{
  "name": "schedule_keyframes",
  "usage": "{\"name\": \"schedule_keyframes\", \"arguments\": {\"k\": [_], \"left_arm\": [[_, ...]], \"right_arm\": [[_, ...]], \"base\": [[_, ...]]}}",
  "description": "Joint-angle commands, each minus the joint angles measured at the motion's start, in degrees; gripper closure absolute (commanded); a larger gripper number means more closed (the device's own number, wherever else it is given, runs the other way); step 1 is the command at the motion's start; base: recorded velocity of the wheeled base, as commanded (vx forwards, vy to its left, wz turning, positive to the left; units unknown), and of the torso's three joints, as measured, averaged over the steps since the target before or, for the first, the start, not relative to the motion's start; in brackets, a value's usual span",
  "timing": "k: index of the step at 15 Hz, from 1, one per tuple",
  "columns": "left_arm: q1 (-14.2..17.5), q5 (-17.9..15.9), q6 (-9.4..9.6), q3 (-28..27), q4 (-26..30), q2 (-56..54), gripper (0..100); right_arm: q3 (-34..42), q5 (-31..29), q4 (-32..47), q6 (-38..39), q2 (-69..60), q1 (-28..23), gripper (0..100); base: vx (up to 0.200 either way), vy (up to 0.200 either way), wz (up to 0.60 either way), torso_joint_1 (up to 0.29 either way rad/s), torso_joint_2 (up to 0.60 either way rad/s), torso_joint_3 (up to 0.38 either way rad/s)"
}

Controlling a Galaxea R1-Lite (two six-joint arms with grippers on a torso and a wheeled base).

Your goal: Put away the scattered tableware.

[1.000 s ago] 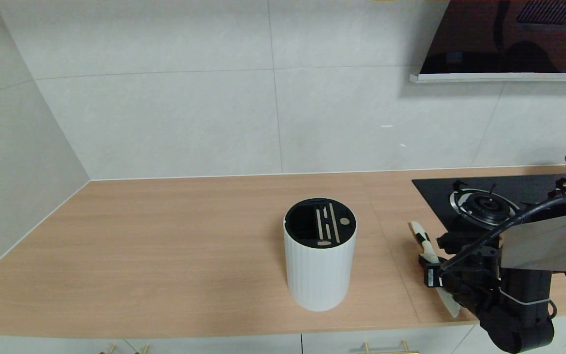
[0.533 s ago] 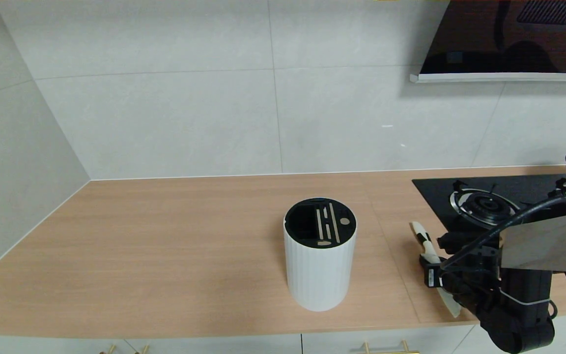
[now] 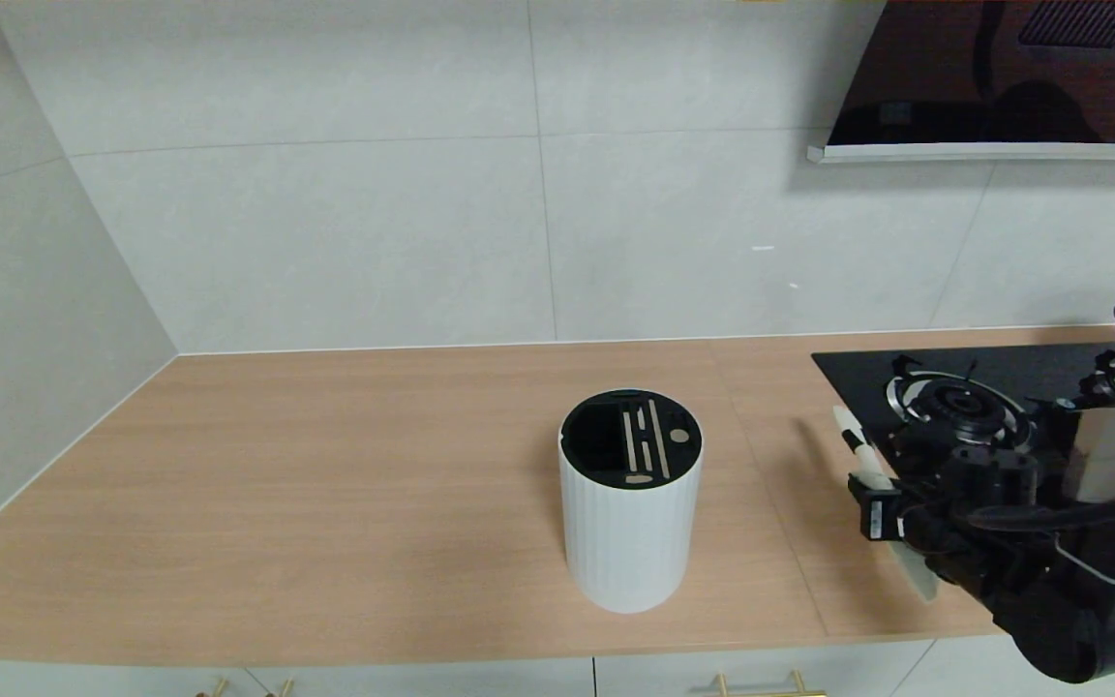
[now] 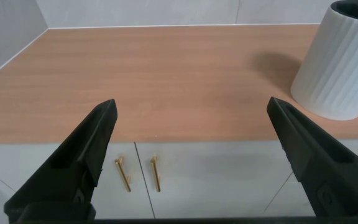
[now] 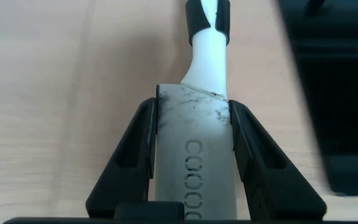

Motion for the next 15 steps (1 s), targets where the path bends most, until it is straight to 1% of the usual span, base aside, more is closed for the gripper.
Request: {"name": "schedule_keyframes", "arguments": {"k": [1,2,4,5,6,7,8,9,10,11,12,13,14,15], "left_arm": [[-0.09,-0.77,0.0,-2.75,-0.63,0.02,0],[-0.53,-3.59,0.27,-5.12,2.1,1.34,0],[-1.32,-13.17,-0.09,-11.89,8.51,6.79,0],[-1.32,-15.98,-0.17,-15.49,9.13,11.27,0],[-1.32,-17.38,-0.09,-18.74,9.13,16.02,0],[-1.41,-18.09,0.0,-21.2,9.13,19.36,0],[-2.02,-22.13,0.0,-27.53,9.04,28.15,0],[-2.81,-25.38,-0.17,-30.87,9.04,32.72,0],[-4.66,-28.02,-0.61,-33.95,8.95,37.82,0],[-8.35,-29.16,-2.81,-36.76,8.69,42.12,0],[-11.51,-29.25,-4.22,-38.25,8.25,44.67,0],[-17.67,-29.25,-7.38,-39.92,4.91,50.39,0],[-18.9,-29.25,-8.35,-39.57,0.78,54.25,0],[-18.98,-29.25,-8.44,-37.64,-4.14,57.33,0]], "right_arm": [[1.67,0.51,6.31,0.02,-15.28,0.46,100],[0.17,1.12,9.91,0.02,-18.36,1.33,100],[-4.22,1.39,18.17,-0.07,-22.84,4.24,100],[-7.21,1.39,22.92,-0.07,-24.86,6.08,100],[-9.93,1.39,26.96,-0.07,-26.53,7.66,100],[-11.87,1.47,29.42,0.02,-27.41,8.63,100],[-16.26,1.91,34.26,0.02,-29.61,10.39,100],[-18.28,3.5,36.28,-0.07,-30.66,11.09,100],[-19.6,5.87,36.98,-0.34,-31.28,11.53,100],[-20.66,6.31,36.9,-0.07,-31.37,12.41,100],[-22.15,6.31,36.98,0.37,-31.28,13.46,100],[-23.21,6.48,36.98,0.98,-31.19,14.96,100],[-23.03,6.92,37.16,0.63,-31.1,16.45,100],[-23.47,6.4,37.25,0.63,-30.93,19.18,100]], "base": [[0.0,0.0,0.0,0.0,0.0,0.0],[0.0,0.0,0.0,0.0,0.0,0.0],[0.0,0.0,0.0,0.0,0.0,0.0],[0.0,0.0,0.0,0.0,0.0,0.0],[0.0,0.0,0.0,0.0,0.0,0.0],[0.0,0.0,0.0,0.0,0.0,0.0],[0.0,0.0,0.0,0.0,0.0,0.0],[0.0,0.0,0.0,0.0,0.0,0.0],[0.0,0.0,0.0,0.0,0.0,0.0],[0.0,0.0,0.0,0.0,0.0,0.0],[0.0,0.0,0.0,0.0,0.0,0.0],[0.0,0.0,0.0,0.0,0.0,0.0],[0.0,0.0,0.0,0.0,0.0,0.0],[0.0,0.0,0.0,0.0,0.0,0.0]]}}
